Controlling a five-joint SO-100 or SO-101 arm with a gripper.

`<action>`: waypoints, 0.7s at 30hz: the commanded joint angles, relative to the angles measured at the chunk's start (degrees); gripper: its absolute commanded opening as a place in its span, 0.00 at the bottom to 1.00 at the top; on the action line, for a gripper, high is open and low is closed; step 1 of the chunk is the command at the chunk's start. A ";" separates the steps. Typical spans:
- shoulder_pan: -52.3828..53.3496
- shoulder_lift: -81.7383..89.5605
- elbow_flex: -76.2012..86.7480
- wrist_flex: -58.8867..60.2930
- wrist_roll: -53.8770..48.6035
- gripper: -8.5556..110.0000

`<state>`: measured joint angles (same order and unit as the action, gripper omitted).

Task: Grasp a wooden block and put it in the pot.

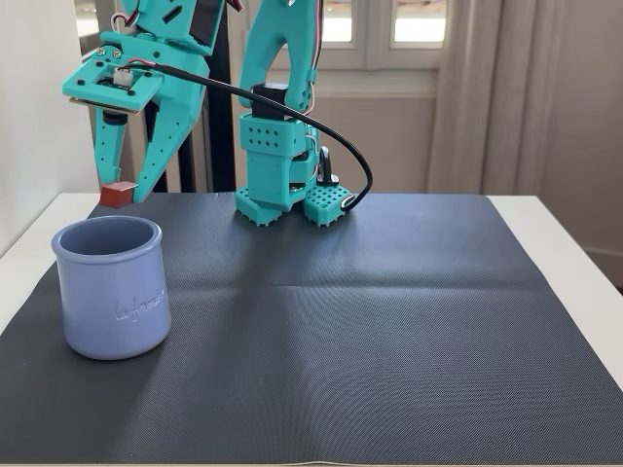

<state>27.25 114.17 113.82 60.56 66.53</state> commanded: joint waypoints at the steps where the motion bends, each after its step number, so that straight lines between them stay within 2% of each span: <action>1: 0.53 1.05 -0.70 -2.46 -0.09 0.10; 10: 0.35 1.05 -0.35 -5.27 -0.09 0.10; 15: -0.26 1.05 -0.26 -5.01 -0.26 0.18; 18: -0.26 1.05 -0.26 -5.19 -0.18 0.16; 21: -0.26 1.05 -0.26 -5.27 -2.20 0.09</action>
<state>27.07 114.17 113.82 56.16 65.65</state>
